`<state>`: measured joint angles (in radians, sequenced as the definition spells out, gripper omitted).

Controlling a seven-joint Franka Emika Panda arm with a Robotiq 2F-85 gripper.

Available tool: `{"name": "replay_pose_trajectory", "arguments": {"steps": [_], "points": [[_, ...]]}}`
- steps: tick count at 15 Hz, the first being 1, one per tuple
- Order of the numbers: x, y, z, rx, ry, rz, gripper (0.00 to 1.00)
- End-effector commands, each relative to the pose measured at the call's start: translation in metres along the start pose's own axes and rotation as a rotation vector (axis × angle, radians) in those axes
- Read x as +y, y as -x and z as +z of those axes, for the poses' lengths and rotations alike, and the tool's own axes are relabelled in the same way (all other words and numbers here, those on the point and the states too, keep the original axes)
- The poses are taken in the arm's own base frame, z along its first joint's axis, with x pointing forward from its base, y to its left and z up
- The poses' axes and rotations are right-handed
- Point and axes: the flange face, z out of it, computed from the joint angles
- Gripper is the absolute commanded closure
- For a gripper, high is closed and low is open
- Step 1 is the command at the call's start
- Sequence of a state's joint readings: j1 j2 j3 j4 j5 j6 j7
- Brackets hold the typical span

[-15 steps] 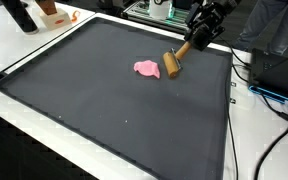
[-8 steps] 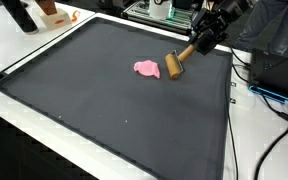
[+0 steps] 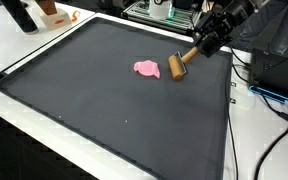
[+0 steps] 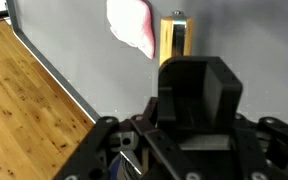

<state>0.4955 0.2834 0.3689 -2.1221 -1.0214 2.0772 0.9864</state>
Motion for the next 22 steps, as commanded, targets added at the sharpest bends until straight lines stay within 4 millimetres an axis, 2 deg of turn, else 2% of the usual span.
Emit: {"name": "replay_pose_trajectory", "arguments": {"steps": [1, 7, 12, 15, 22], "points": [[-0.007, -0.003, -0.002, -0.003, 0.048, 0.004, 0.76], [-0.003, -0.005, 0.003, -0.012, 0.012, -0.009, 0.76], [0.015, -0.010, -0.001, -0.023, -0.003, 0.009, 0.76], [0.033, -0.014, -0.005, -0.031, -0.016, 0.024, 0.76], [0.105, -0.028, -0.024, -0.035, -0.110, 0.013, 0.76]]}}
